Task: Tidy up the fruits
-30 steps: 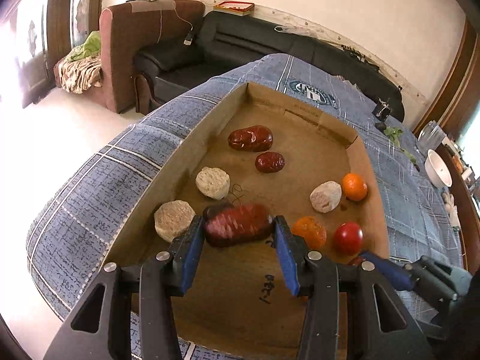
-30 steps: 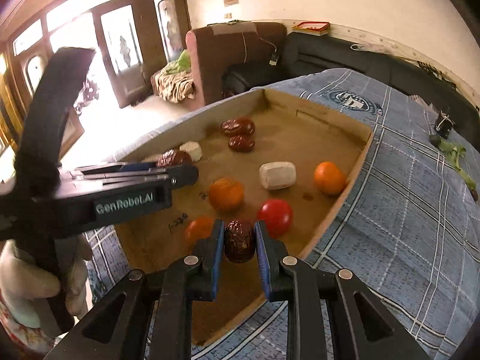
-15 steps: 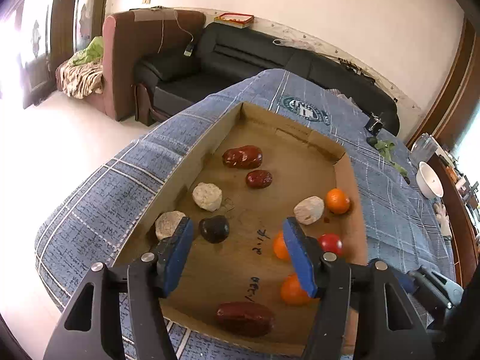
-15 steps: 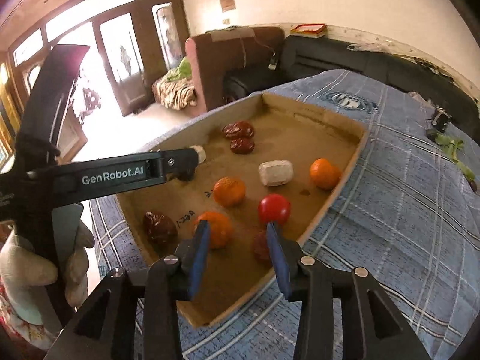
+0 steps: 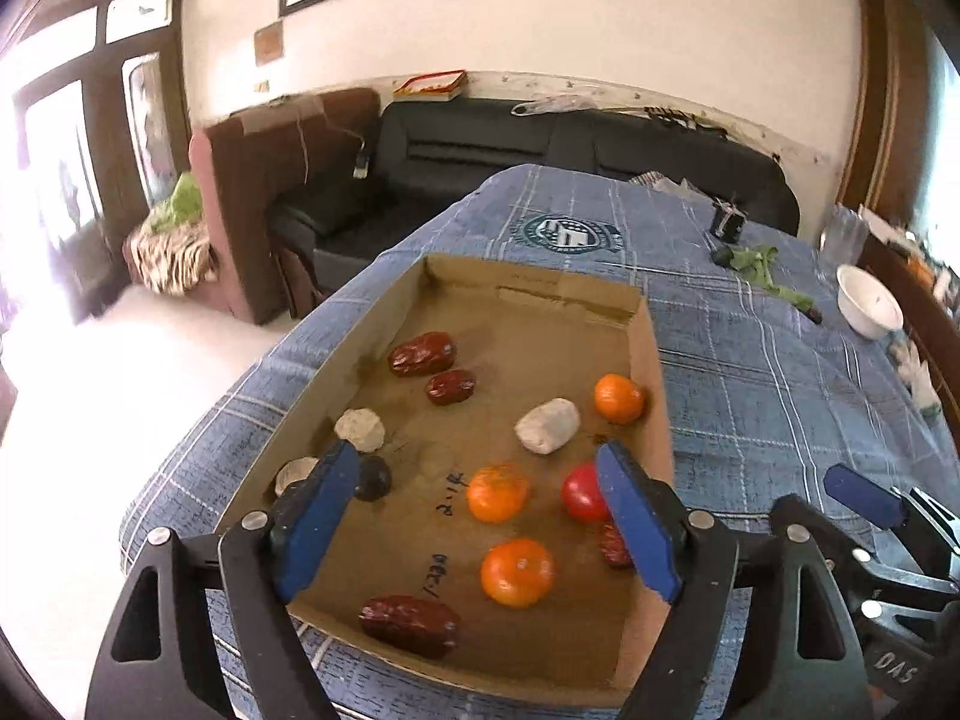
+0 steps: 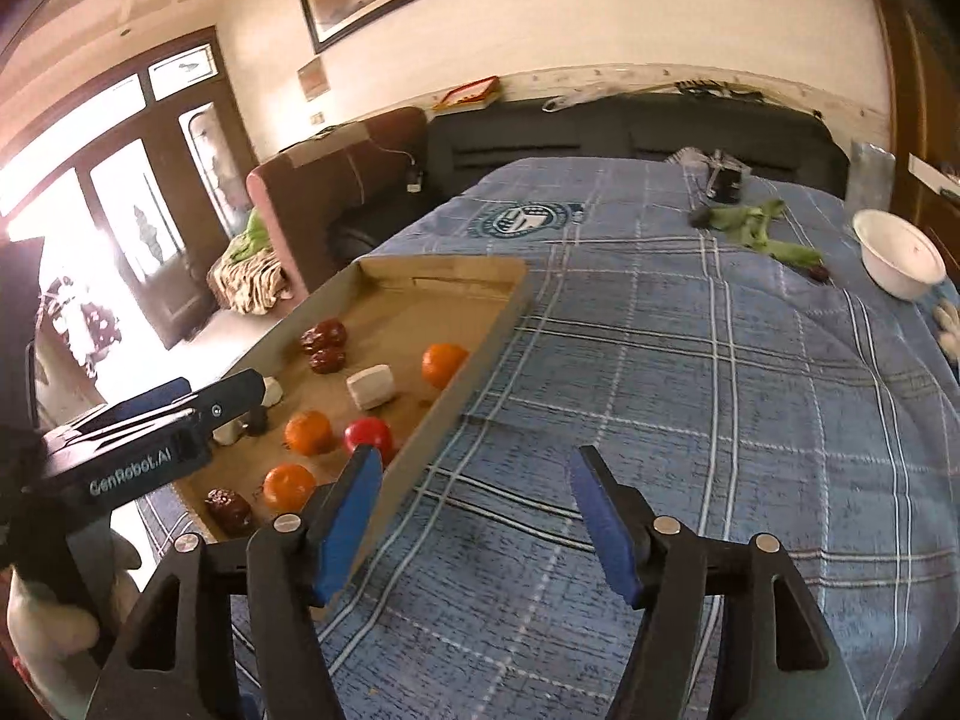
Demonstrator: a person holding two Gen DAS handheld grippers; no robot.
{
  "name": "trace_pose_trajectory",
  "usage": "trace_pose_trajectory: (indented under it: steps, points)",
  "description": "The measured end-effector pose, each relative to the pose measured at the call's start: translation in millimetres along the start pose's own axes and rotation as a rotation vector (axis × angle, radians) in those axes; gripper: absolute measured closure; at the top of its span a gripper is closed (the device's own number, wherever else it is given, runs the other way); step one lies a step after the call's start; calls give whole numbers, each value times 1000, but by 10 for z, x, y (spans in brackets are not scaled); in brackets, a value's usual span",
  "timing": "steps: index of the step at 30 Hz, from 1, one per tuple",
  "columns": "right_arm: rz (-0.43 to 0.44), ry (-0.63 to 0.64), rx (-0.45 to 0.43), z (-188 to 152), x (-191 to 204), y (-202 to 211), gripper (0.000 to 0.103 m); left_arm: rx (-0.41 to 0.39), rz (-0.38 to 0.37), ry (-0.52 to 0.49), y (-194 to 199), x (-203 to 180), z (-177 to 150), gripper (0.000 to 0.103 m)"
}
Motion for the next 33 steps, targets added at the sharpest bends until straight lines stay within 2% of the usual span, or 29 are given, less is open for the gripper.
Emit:
trace_pose_trajectory:
  steps: [7, 17, 33]
  points:
    - [-25, -12, -2, -76, -100, 49, 26, -10, 28, -64, 57, -227, -2, 21]
    - [-64, -54, 14, -150, -330, 71, 24, 33, 21, -100, -37, -423, -54, 21]
    - [-78, -32, 49, -199, -252, -8, 22, 69, 3, -66, -112, -321, -138, 21]
Point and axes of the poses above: each gripper's, at about its wrist camera, not at the fingertips, and y roughly against the way its jaws point, x to its left, z to its top, the point moved 4 cm from there along -y, roughly the way its jaws point, and after that the axes turned 2 degrees about -z, right-handed, at the moved point
